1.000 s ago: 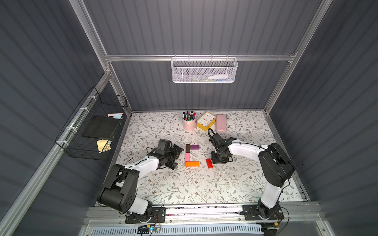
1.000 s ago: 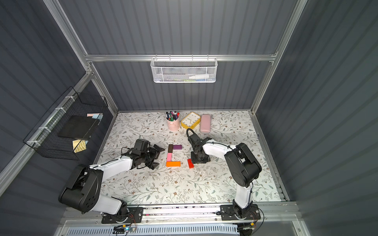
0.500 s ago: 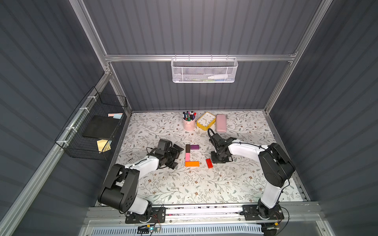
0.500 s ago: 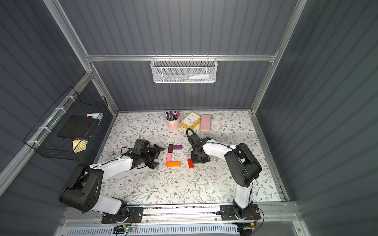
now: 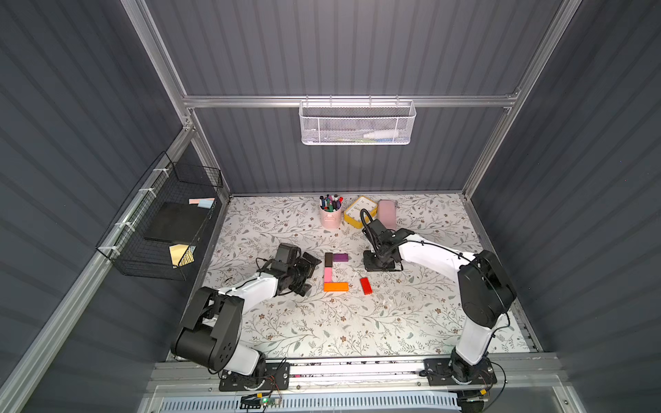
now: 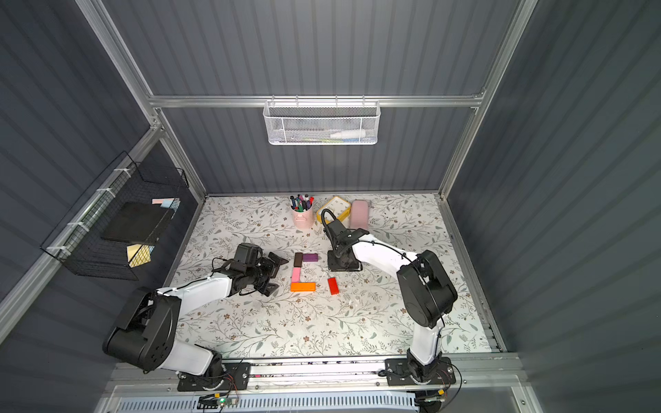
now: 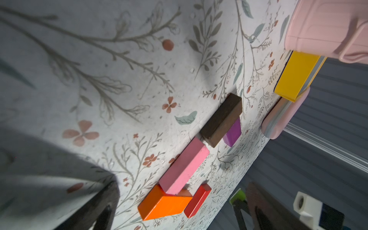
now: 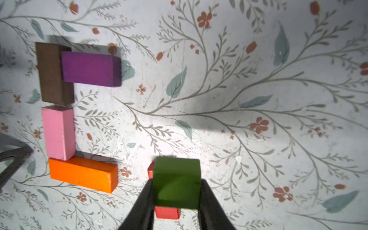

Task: Assemble the number 6 with building blocks
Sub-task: Pick up the building block from the center of the board, then assemble the building block at the center of the board.

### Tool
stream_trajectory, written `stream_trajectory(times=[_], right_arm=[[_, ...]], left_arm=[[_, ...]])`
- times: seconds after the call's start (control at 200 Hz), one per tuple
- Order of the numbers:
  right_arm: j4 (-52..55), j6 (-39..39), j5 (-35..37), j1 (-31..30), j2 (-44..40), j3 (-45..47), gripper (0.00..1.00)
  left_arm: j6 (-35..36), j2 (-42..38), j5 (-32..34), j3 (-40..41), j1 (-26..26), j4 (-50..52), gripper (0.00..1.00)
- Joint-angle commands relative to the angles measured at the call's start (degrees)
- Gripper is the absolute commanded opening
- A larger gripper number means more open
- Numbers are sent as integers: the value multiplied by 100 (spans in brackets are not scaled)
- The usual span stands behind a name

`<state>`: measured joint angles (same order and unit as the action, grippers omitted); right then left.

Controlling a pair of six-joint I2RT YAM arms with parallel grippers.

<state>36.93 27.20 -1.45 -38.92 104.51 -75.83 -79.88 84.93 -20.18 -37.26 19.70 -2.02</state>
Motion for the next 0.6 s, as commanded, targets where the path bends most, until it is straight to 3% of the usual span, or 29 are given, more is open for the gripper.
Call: stream_trajectory(times=[0.0, 0.595], right_arm=[[30, 191, -128, -126, 181, -204, 33], [-341, 997, -231, -708, 906, -728, 34]], left_arm=[[69, 76, -38, 121, -46, -110, 99], [69, 200, -76, 114, -54, -264, 99]])
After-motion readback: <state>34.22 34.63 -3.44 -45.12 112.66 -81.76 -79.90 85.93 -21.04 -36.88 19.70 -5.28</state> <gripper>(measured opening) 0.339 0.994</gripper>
